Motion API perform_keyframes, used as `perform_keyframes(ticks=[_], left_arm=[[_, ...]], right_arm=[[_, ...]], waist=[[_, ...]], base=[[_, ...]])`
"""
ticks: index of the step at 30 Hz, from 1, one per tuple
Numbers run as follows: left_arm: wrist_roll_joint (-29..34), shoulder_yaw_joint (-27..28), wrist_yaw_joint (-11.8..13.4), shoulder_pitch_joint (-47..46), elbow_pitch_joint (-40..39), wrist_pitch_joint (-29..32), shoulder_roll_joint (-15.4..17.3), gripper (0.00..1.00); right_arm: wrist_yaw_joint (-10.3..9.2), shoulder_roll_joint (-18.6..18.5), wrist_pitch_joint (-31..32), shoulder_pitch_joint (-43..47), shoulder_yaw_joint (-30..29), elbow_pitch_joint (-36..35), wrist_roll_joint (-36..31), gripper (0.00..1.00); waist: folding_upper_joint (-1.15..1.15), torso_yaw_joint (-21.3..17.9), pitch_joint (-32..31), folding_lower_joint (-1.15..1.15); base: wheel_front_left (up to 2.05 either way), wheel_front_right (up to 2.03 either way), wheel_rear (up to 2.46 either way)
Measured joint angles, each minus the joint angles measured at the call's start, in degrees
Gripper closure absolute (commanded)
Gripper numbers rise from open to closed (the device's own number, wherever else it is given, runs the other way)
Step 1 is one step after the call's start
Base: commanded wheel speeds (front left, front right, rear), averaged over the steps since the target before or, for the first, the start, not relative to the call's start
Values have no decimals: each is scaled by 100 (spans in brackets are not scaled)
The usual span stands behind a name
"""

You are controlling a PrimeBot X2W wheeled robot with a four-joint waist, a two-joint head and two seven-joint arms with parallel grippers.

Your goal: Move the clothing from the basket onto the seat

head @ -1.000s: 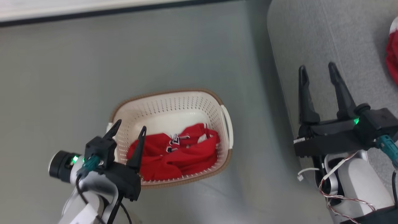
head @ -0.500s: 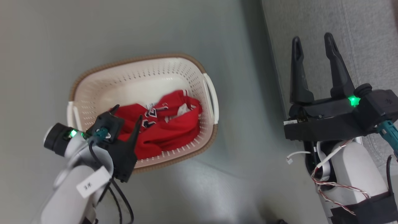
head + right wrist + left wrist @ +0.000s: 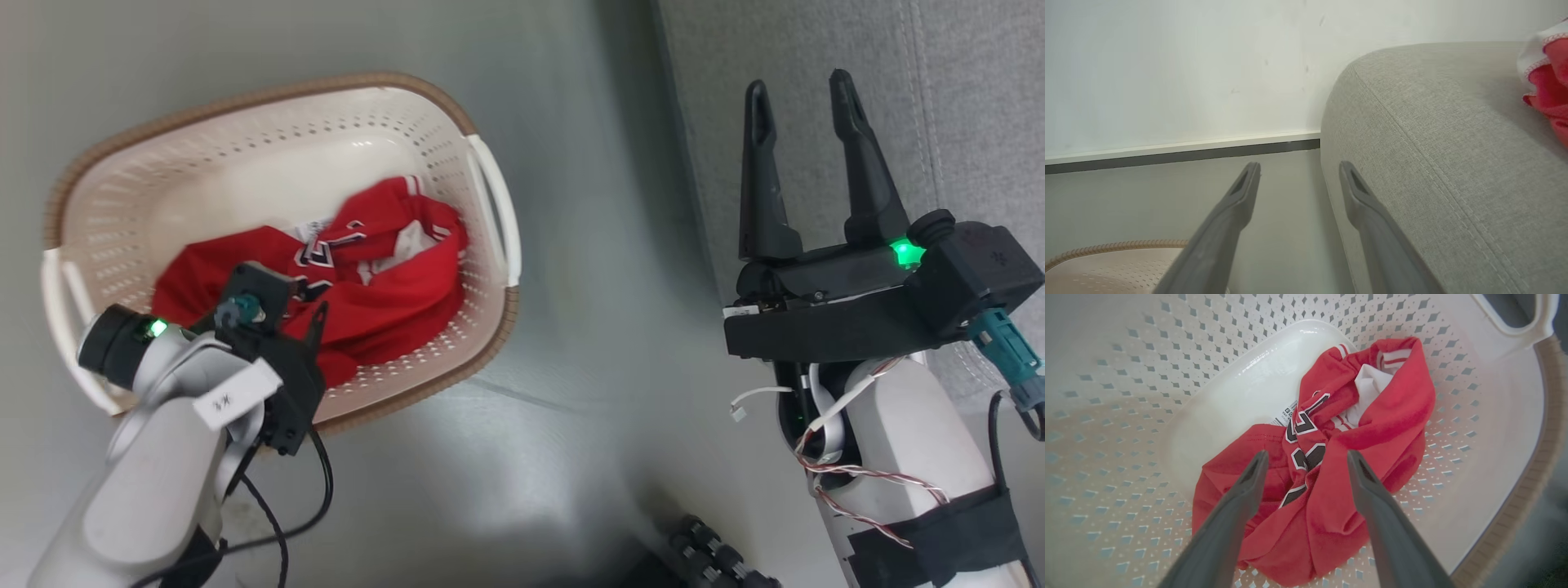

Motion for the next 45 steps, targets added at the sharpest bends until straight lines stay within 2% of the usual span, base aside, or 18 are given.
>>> perform_keyframes(ticks=[10, 21, 22, 23, 24, 25, 26, 36, 45], left_arm=[[-93, -108, -119, -166, 561, 377, 53, 0], [-241, -190, -138, -464, 1157, 886, 15, 0], [-277, -183, -175, -492, 1224, 964, -1, 10], [-378, -191, -175, -510, 1321, 1072, -22, 59], [-412, -190, -175, -516, 1366, 1113, -35, 67], [-442, -191, -175, -533, 1419, 1160, -45, 96], [-448, -198, -175, -563, 1455, 1194, -48, 100], [-539, -266, -179, -804, 1593, 1222, -140, 100], [-859, -88, -181, -846, 1388, 520, -375, 100]], right_arm=[[0, 43, -185, -66, 111, 216, 138, 0], [0, 55, -334, -66, 179, 366, 433, 0], [0, 55, -337, -68, 198, 370, 447, 0], [0, 56, -352, -70, 225, 381, 491, 0], [0, 56, -374, -71, 227, 387, 504, 0], [0, 56, -383, -75, 234, 392, 524, 0], [0, 56, -386, -82, 237, 403, 524, 0], [0, 57, -466, -129, 169, 583, 548, 0], [0, 56, -491, -210, -25, 721, 375, 0]], waist=[[0, -279, 178, -1], [0, -433, 268, -1], [0, -438, 273, -1], [0, -447, 279, -1], [0, -450, 282, -1], [0, -453, 284, -1], [0, -455, 286, -1], [0, -417, 234, -1], [-1, -177, 39, -1]], base=[[0, 0, 0], [0, 0, 0], [0, 0, 0], [0, 0, 0], [0, 0, 0], [0, 0, 0], [0, 0, 0], [0, 0, 0], [0, 0, 0]])
